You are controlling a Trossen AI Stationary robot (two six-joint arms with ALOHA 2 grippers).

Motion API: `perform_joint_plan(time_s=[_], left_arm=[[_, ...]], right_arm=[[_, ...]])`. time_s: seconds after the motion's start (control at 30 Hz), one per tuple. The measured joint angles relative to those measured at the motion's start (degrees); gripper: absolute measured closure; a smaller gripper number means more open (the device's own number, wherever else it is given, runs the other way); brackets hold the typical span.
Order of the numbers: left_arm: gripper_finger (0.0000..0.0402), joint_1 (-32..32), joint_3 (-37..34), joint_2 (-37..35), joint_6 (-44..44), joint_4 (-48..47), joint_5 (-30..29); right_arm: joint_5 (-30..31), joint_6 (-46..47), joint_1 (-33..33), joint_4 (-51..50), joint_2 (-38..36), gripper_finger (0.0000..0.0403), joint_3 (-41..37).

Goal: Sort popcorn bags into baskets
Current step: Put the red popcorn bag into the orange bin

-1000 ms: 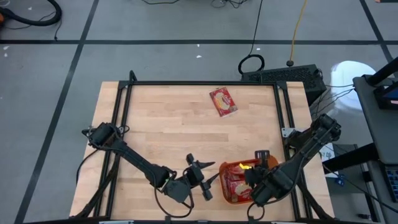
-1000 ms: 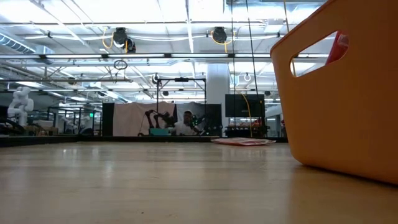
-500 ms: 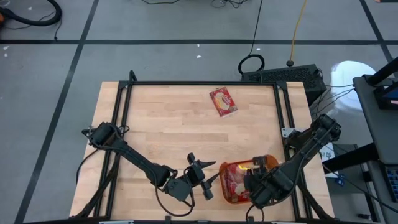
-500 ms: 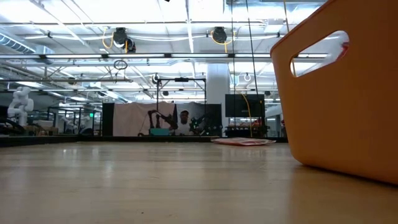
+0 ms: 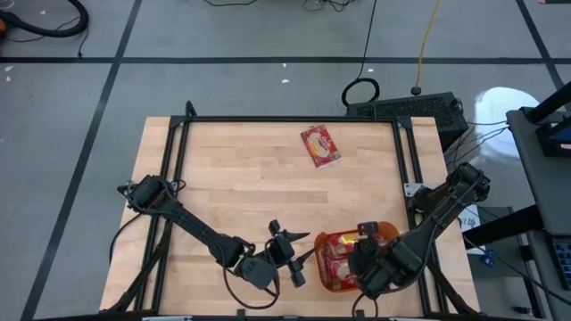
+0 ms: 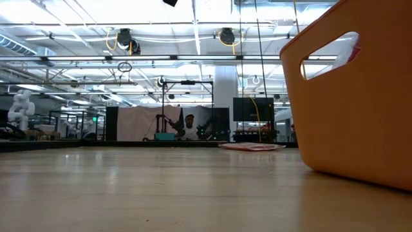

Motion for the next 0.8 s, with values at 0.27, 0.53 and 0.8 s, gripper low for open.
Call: perform_joint_plan(time_s=[0.27,0.53,0.8], left_arm=[[0.0188,0.0,0.0,0.0,-1.39,-0.99,0.02],[0.0188,0.0,0.0,0.0,-1.8,-0.97,0.02],[0.0188,0.17,0.0,0.0,-1.85,-1.83,0.02]], right_arm=[[4.97,-0.03,-0.24,2.58,-0.09,0.0322,-0.8],[1.52,-3.61,-0.59,13.43,-0.11,0.0359,-6.16],[0.46,-4.26,-0.35,15.1,-1.66,0.037,-6.21]])
